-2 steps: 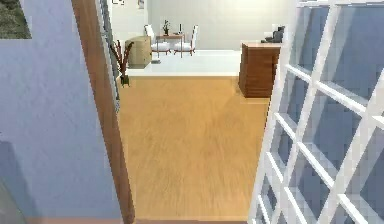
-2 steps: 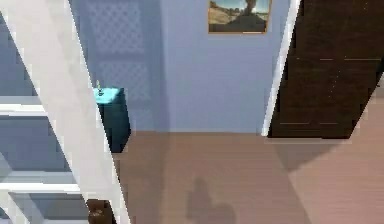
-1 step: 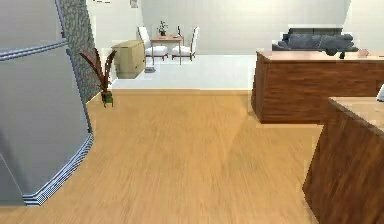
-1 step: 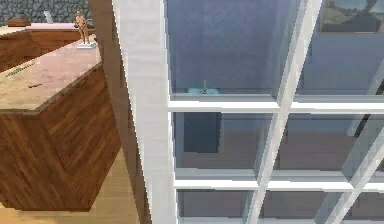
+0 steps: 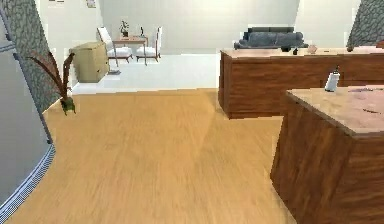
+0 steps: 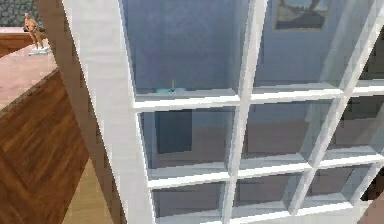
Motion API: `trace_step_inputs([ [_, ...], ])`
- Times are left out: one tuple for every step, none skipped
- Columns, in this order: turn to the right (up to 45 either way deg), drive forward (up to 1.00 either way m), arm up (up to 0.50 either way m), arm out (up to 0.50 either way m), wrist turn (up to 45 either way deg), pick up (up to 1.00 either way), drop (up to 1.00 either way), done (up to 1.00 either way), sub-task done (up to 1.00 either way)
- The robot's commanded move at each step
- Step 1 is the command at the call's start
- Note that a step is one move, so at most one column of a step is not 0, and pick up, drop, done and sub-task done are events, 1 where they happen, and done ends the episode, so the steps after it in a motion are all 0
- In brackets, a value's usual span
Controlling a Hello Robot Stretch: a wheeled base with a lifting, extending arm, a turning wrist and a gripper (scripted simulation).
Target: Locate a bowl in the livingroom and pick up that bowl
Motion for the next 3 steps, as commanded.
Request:
trace_step_inputs([
  [0.0, 0.25, 0.00, 0.00, 0.0, 0.00, 0.00, 0.00, 0.00],
  [0.0, 1.00, 0.00, 0.00, 0.0, 0.00, 0.00, 0.00, 0.00],
  [-3.0, 0.00, 0.00, 0.00, 0.0, 0.00, 0.00, 0.00, 0.00],
])
